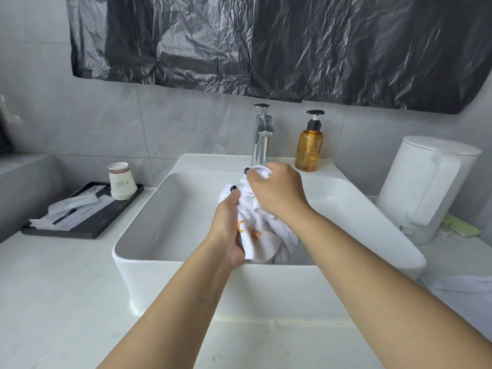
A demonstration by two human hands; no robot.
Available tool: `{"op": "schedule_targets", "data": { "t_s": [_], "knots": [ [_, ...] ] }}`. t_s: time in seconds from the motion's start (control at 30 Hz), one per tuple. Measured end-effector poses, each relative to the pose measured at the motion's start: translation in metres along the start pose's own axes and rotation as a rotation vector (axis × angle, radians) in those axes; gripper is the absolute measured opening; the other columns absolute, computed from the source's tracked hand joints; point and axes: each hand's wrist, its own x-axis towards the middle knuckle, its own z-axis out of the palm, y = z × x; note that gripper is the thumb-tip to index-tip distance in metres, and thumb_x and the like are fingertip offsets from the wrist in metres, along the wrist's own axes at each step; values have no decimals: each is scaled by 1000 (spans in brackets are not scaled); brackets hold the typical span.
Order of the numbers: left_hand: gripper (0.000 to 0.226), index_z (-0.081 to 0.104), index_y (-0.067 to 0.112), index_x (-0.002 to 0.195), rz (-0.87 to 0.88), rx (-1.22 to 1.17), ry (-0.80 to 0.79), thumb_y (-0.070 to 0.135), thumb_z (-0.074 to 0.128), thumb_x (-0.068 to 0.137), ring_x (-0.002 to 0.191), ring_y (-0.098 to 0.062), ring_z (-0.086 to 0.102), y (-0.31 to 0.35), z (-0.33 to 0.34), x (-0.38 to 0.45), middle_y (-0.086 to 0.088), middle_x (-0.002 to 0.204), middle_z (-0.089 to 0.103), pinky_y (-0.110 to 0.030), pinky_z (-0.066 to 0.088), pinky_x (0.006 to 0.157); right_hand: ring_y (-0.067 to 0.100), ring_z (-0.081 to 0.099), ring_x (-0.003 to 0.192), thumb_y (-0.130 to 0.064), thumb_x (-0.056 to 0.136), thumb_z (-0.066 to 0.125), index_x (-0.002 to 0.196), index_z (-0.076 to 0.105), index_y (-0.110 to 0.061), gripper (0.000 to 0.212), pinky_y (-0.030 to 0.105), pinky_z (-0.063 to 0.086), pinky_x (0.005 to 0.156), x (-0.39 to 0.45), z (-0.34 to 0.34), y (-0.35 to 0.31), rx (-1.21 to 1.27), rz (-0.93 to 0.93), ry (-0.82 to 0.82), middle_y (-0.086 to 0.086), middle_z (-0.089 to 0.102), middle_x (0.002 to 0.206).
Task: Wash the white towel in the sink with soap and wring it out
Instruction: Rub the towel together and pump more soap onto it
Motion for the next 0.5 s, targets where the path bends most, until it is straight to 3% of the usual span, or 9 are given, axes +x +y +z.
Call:
{"op": "schedule_targets", "data": {
  "t_s": [0.07,0.17,0.3,0.4,0.5],
  "knots": [
    [55,70,21,66,-23,-2,2,35,36,106,65,-17,66,0,2,-4,-2,70,69,-24,52,62,23,38,61,-27,86,54,54,35,-16,38,29,28,50,9,4,2,22,37,31,0,39,57],
    [35,58,18,85,-17,3,37,37,36,106,66,-16,67,2,5,-5,-2,73,69,-22,52,55,24,37,64,-26,86,52,54,35,-16,37,30,27,51,16,10,6,40,69,73,0,37,58],
    [49,68,14,75,-52,22,26,39,38,105,64,-18,69,1,4,-6,-5,75,72,-22,50,54,28,48,73,-32,89,50,66,50,-16,28,31,34,59,19,12,11,93,108,146,2,55,72],
    [36,60,12,90,-26,-16,88,38,38,104,59,-19,64,2,4,-8,-5,71,67,-26,51,61,30,52,78,-35,91,50,69,53,-16,29,31,37,65,5,12,10,49,50,64,4,60,77],
    [49,57,18,62,-13,-49,144,30,36,105,39,-18,55,0,1,-1,-4,49,56,-20,47,48,26,46,69,-33,88,53,59,41,-17,36,30,34,61,-23,7,3,-69,-93,-69,0,47,61]
  ]
}}
